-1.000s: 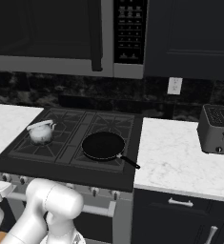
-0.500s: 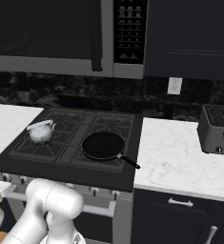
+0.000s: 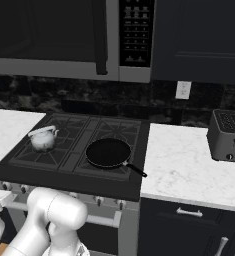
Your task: Pick the kettle from the counter and place it on a stove burner. Then turn the burner on.
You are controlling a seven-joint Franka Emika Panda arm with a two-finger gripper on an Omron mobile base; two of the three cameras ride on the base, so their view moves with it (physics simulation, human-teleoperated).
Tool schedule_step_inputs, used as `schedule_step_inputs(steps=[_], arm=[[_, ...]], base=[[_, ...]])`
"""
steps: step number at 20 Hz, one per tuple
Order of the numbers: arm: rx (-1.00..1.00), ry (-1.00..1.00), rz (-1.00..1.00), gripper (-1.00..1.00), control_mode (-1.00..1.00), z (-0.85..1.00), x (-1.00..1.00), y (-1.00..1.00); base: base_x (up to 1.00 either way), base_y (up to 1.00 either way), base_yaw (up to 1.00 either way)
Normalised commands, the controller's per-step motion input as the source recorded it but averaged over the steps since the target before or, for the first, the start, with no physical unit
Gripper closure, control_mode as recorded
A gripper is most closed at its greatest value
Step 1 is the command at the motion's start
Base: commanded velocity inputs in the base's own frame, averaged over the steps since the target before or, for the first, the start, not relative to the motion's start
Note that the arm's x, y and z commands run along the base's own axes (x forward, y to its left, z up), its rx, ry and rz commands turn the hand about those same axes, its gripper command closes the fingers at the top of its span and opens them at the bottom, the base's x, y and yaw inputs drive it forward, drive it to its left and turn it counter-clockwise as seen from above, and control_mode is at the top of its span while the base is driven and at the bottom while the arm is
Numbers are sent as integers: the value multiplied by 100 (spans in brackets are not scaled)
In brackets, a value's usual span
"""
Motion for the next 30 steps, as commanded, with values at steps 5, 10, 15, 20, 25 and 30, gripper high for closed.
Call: schedule_step_inputs(steps=[5,10,15,20,25,30], arm=[[-16,0,4,-100,-100,68,0,58],[-17,0,4,-100,-100,69,0,65],[-19,0,5,-100,-100,70,0,69],[-21,0,6,-100,-100,74,0,74],[-23,0,6,-100,-100,74,0,80],[-24,0,6,-100,-100,72,0,80]], base=[[0,0,0],[0,0,0],[0,0,0],[0,0,0],[0,0,0],[0,0,0]])
